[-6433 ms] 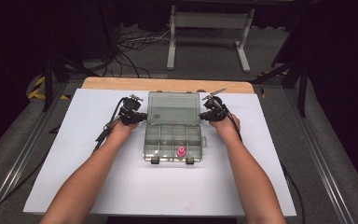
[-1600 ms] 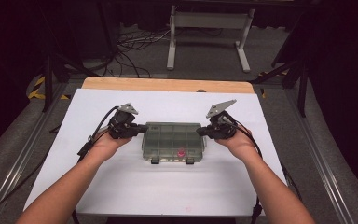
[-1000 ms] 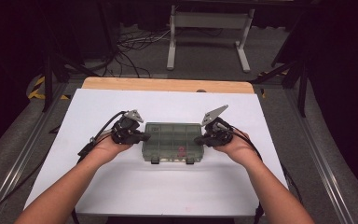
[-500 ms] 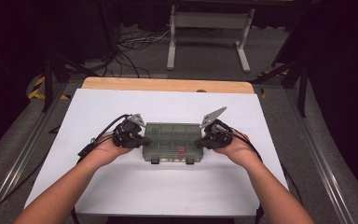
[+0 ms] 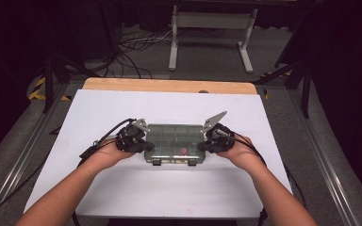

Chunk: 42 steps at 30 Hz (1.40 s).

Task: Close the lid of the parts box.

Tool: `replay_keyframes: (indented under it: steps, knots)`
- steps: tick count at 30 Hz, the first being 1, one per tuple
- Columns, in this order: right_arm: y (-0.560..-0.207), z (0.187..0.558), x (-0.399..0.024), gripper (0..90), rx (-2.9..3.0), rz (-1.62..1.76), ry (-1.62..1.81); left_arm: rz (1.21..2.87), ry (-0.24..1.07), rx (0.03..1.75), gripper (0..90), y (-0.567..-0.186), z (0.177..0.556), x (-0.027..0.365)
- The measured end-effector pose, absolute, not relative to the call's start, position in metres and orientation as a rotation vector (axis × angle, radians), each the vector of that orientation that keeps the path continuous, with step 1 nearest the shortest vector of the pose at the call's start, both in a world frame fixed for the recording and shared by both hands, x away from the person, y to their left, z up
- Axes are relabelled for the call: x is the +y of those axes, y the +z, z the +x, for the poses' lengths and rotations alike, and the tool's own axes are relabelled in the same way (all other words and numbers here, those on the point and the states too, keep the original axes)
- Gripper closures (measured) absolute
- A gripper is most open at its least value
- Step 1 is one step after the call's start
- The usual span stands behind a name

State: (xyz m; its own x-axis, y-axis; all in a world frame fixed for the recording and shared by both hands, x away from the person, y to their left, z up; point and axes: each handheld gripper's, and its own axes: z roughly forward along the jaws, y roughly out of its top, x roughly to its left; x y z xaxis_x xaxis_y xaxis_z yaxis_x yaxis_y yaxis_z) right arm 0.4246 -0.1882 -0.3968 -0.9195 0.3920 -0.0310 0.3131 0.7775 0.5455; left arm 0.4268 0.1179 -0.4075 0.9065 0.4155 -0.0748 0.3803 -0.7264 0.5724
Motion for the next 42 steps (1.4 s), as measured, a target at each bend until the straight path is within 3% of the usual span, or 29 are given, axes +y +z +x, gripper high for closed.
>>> replay_keyframes:
  steps: [5, 9, 13, 15, 23, 33, 42]
  knots:
    - [-0.396, 0.425, -0.188, 80.9, 2.829, 0.566, 0.824, 2.444, 0.084, 0.571, 83.5, -0.408, 0.426, 0.12]
    - [-0.394, 0.424, -0.187, 71.4, 2.797, 0.552, 0.839, 2.398, 0.08, 0.601, 75.2, -0.407, 0.423, 0.121]
    - [-0.389, 0.422, -0.186, 49.7, 2.757, 0.555, 0.906, 2.345, 0.121, 0.562, 58.4, -0.402, 0.42, 0.124]
    - [-0.386, 0.42, -0.186, 38.0, 2.722, 0.545, 0.939, 2.337, 0.157, 0.539, 45.3, -0.398, 0.419, 0.126]
    - [-0.371, 0.407, -0.186, 14.1, 2.615, 0.529, 1.048, 2.207, 0.152, 0.574, 15.3, -0.384, 0.408, 0.139]
    - [-0.361, 0.385, -0.201, 3.7, 2.492, 0.488, 1.211, 2.084, 0.234, 0.519, 4.3, -0.374, 0.384, 0.159]
    - [-0.359, 0.362, -0.222, 1.6, 2.343, 0.489, 1.32, 1.936, 0.329, 0.516, 3.8, -0.379, 0.363, 0.185]
